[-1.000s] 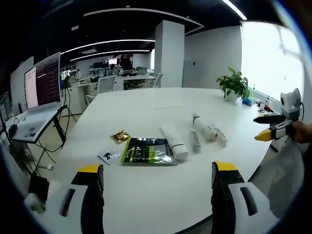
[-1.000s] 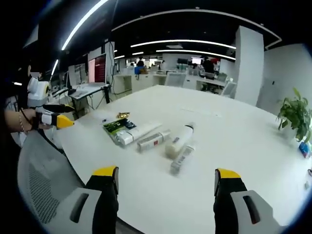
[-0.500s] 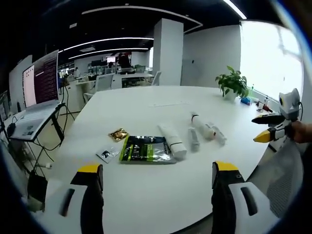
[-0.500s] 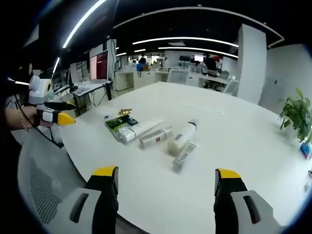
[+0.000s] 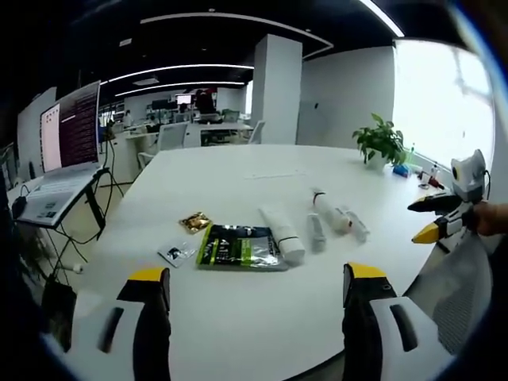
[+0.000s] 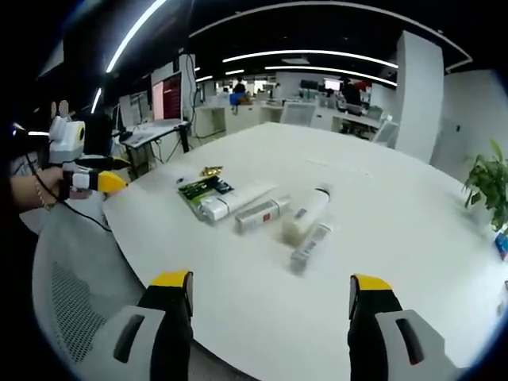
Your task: Arrange the skincare products in the storage area until every visible bottle or jar stands upright without overlapping.
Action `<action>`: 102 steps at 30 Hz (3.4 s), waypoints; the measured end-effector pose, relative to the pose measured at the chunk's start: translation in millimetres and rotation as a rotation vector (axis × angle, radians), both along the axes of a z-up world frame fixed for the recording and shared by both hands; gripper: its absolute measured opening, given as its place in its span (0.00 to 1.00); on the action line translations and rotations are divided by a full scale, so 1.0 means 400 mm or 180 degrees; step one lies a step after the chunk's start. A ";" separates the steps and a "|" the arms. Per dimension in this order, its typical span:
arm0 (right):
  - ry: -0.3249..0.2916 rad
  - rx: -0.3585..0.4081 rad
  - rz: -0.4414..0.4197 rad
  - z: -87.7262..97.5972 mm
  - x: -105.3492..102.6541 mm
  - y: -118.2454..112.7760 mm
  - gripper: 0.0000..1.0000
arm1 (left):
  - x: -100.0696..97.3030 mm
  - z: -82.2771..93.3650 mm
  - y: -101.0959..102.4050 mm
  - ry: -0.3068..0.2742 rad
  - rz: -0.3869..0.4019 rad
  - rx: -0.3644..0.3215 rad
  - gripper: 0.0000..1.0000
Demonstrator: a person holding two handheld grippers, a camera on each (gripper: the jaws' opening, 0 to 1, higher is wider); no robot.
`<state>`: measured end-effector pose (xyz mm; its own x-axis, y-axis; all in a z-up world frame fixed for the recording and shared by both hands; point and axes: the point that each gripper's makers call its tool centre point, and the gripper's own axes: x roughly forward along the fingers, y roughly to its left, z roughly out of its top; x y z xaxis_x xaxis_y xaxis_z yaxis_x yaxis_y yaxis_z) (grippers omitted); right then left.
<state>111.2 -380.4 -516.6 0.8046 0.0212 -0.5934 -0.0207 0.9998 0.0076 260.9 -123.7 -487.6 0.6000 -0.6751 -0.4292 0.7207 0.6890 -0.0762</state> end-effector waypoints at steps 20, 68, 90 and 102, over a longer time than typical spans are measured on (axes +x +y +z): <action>-0.0040 0.0105 0.0154 0.071 0.171 0.045 0.76 | -0.008 0.010 -0.002 -0.0005 -0.0029 -0.0075 0.81; 0.0570 0.0512 -0.0016 0.003 0.510 0.174 0.65 | -0.042 0.027 -0.031 0.0114 -0.0365 -0.0369 0.75; 0.0947 0.0730 -0.0641 -0.148 0.611 0.146 0.59 | -0.042 0.032 -0.027 0.0232 -0.0410 -0.0544 0.74; 0.1016 0.0738 -0.0837 -0.179 0.644 0.122 0.58 | -0.044 0.041 -0.031 0.0300 -0.0372 -0.0682 0.74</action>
